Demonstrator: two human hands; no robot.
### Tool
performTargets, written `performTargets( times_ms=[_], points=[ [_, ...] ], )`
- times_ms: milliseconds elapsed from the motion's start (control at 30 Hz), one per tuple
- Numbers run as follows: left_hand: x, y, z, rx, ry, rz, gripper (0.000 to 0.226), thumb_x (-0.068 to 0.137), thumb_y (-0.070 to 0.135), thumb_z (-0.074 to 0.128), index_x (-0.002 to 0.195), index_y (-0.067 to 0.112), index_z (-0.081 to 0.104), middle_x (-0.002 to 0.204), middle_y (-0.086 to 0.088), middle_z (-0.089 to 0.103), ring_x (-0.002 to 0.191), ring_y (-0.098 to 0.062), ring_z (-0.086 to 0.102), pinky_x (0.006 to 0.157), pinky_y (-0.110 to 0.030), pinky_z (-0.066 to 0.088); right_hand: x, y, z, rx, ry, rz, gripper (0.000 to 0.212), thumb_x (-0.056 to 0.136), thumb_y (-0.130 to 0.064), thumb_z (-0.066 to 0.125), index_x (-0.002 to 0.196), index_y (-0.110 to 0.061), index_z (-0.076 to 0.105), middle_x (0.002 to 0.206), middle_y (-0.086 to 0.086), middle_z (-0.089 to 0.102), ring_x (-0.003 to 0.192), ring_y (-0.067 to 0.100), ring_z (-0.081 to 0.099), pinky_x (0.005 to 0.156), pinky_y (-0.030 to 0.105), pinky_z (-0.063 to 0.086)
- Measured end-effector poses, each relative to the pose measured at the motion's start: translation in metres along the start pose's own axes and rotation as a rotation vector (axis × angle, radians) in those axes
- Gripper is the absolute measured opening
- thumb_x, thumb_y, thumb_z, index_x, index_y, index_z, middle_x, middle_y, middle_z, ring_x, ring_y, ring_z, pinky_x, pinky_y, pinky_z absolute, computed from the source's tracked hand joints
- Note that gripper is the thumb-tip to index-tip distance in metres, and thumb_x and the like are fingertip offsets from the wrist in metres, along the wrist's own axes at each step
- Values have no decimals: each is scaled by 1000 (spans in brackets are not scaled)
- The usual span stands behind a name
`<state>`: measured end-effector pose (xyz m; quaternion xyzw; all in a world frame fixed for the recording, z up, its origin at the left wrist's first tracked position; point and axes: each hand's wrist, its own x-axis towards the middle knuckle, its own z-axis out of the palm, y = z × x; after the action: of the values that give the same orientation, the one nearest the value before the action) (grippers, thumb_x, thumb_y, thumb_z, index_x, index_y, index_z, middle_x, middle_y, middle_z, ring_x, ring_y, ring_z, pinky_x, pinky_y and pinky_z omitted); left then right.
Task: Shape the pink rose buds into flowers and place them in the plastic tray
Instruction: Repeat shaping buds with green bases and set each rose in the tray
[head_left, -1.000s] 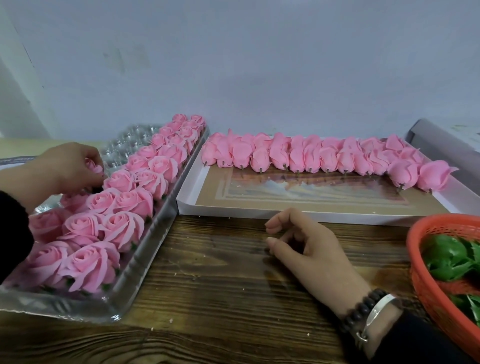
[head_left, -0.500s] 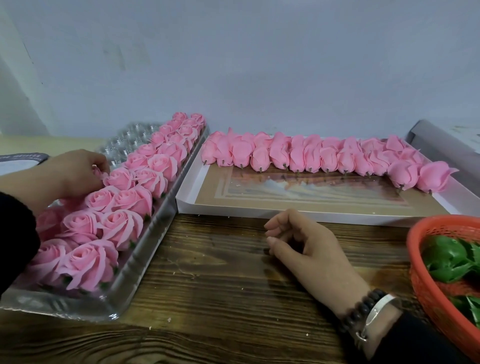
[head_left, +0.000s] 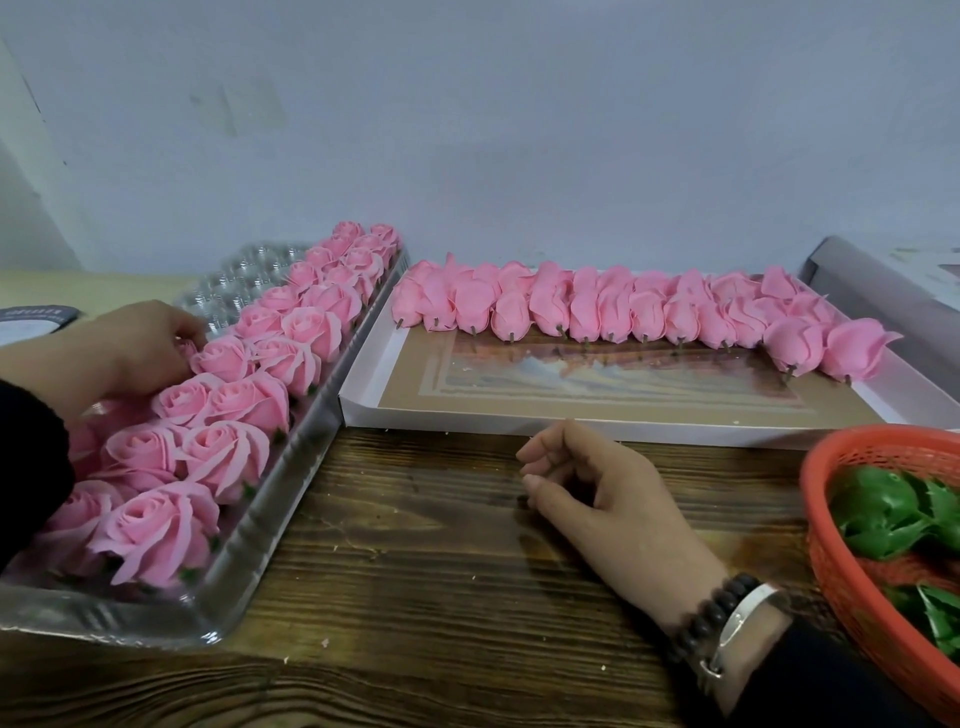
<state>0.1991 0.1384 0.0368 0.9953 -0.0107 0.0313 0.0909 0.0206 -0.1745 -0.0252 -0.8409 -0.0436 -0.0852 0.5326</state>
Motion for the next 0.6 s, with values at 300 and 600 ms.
performTargets(
  times_ms=[300, 600],
  points=[
    [-6, -2, 1, -35, 37, -11, 20, 78, -3, 63, 97, -3, 67, 81, -19, 60, 78, -31, 52, 72, -32, 36, 0, -1, -2, -21, -40, 31, 17, 85, -16, 62, 86, -32, 60, 84, -9, 63, 81, 0, 58, 73, 15, 49],
    [-11, -13, -22, -212, -32, -86, 59, 65, -5, 78, 119, 10, 59, 67, -14, 63, 56, -25, 52, 69, -33, 42, 0, -1, -2, -26, -34, 27, 15, 86, -14, 62, 87, -30, 60, 84, -7, 63, 81, 0, 56, 74, 14, 48]
  ],
)
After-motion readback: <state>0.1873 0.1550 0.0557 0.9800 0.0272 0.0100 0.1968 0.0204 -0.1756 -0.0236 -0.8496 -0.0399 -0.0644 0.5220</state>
